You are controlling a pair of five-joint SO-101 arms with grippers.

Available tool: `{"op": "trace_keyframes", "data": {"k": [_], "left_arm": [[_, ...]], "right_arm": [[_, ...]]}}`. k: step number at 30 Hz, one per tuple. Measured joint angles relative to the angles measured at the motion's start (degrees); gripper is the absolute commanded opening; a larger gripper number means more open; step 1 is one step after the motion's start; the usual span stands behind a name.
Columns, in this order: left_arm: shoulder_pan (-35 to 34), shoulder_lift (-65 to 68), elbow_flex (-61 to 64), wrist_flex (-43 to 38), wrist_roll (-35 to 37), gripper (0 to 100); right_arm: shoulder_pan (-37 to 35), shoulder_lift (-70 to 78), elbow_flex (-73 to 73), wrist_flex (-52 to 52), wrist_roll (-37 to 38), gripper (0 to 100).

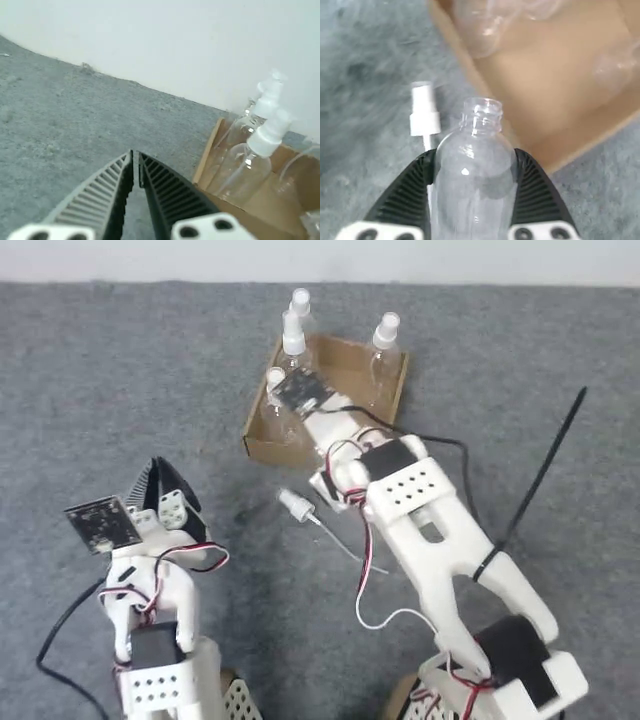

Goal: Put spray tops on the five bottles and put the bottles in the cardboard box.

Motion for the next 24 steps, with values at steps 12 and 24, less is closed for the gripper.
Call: {"op": "trace_keyframes", "data": {"k": [12,24], "left_arm": [[7.21,0.0,-2.37,10.99,10.55,1],[12.4,0.0,-5.63,10.99,12.13,1]], "right_arm": [[5.8,-0.09,0.09,-2.9,-7.12,1.3],[10.64,-0.09,0.09,-6.07,-9.49,1.3]]}}
